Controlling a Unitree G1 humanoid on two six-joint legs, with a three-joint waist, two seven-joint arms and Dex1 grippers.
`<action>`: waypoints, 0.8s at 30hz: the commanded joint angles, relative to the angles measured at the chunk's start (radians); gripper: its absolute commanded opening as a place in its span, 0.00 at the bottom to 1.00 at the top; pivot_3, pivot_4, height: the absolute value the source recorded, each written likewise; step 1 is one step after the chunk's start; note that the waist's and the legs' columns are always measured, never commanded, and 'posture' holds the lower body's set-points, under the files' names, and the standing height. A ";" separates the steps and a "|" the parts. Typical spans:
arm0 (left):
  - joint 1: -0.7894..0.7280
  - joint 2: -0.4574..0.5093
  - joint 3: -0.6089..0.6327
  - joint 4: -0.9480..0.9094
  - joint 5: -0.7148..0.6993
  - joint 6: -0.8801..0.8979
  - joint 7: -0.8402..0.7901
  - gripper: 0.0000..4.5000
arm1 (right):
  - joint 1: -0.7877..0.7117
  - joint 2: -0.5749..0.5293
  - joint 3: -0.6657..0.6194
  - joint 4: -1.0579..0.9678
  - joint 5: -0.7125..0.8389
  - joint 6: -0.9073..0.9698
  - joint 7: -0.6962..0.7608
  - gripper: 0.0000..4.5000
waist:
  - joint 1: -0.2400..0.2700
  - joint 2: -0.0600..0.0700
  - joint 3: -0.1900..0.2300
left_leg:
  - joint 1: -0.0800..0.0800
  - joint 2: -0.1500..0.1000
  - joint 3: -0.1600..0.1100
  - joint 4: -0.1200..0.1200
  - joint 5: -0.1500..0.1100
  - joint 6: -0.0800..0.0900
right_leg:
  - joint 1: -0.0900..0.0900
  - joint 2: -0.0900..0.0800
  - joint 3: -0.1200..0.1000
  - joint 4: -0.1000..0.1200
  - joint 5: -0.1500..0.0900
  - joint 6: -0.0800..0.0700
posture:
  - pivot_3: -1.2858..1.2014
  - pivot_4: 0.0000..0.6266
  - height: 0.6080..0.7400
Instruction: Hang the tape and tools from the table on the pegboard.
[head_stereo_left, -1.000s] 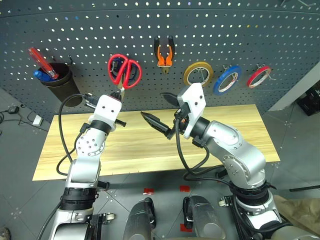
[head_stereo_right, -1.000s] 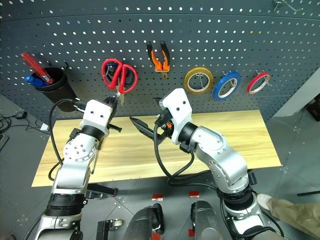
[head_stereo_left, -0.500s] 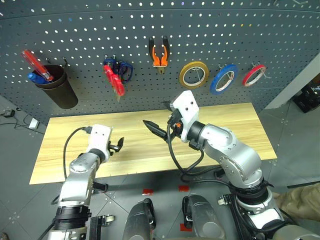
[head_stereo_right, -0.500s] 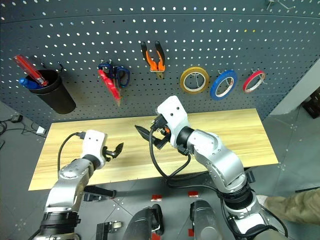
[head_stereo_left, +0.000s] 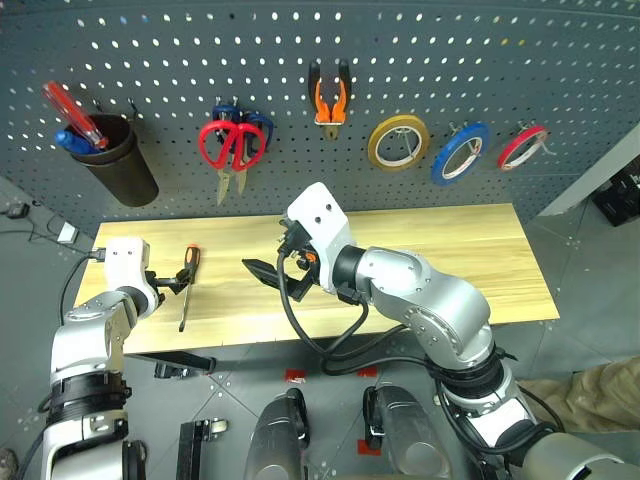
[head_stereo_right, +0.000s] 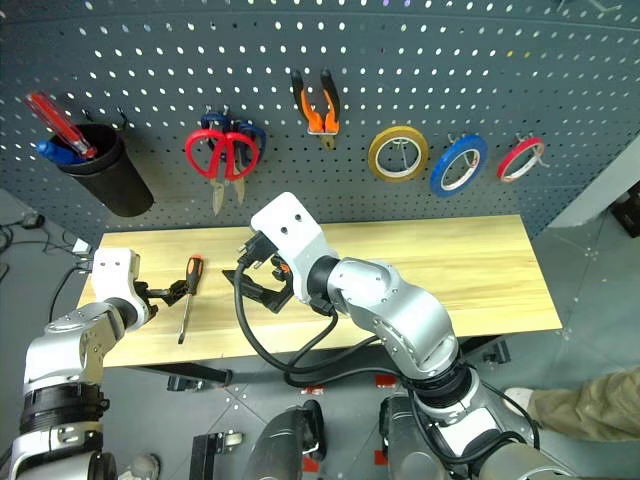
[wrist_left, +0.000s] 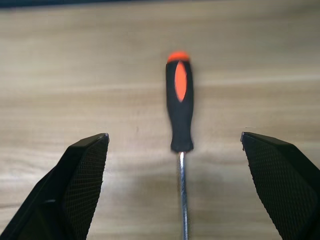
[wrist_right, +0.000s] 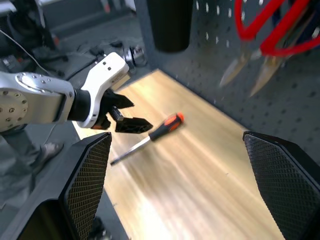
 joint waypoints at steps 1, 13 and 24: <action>-0.073 0.011 -0.034 0.135 0.024 -0.079 -0.015 0.99 | -0.020 0.018 -0.003 -0.034 0.024 0.033 0.000 1.00 | 0.005 -0.001 0.009 | -0.001 0.000 0.000 0.000 0.000 0.000 | -0.001 0.000 0.000 0.000 0.000 0.000 | 0.42 0.66 1.00; -0.218 0.017 -0.068 0.481 0.050 -0.249 -0.025 0.81 | -0.034 0.008 -0.006 -0.060 0.051 0.102 0.004 1.00 | -0.004 -0.003 0.043 | -0.003 0.001 0.005 -0.001 0.000 0.000 | -0.005 0.000 0.003 0.000 -0.001 -0.001 | 0.41 0.67 1.00; -0.154 0.064 -0.068 0.454 0.040 -0.352 -0.108 0.12 | -0.055 -0.049 0.017 -0.017 0.027 -0.009 0.040 1.00 | -0.022 -0.006 0.040 | -0.003 0.001 0.005 -0.001 0.000 -0.001 | -0.005 0.000 0.003 0.000 -0.001 -0.001 | 0.41 0.52 1.00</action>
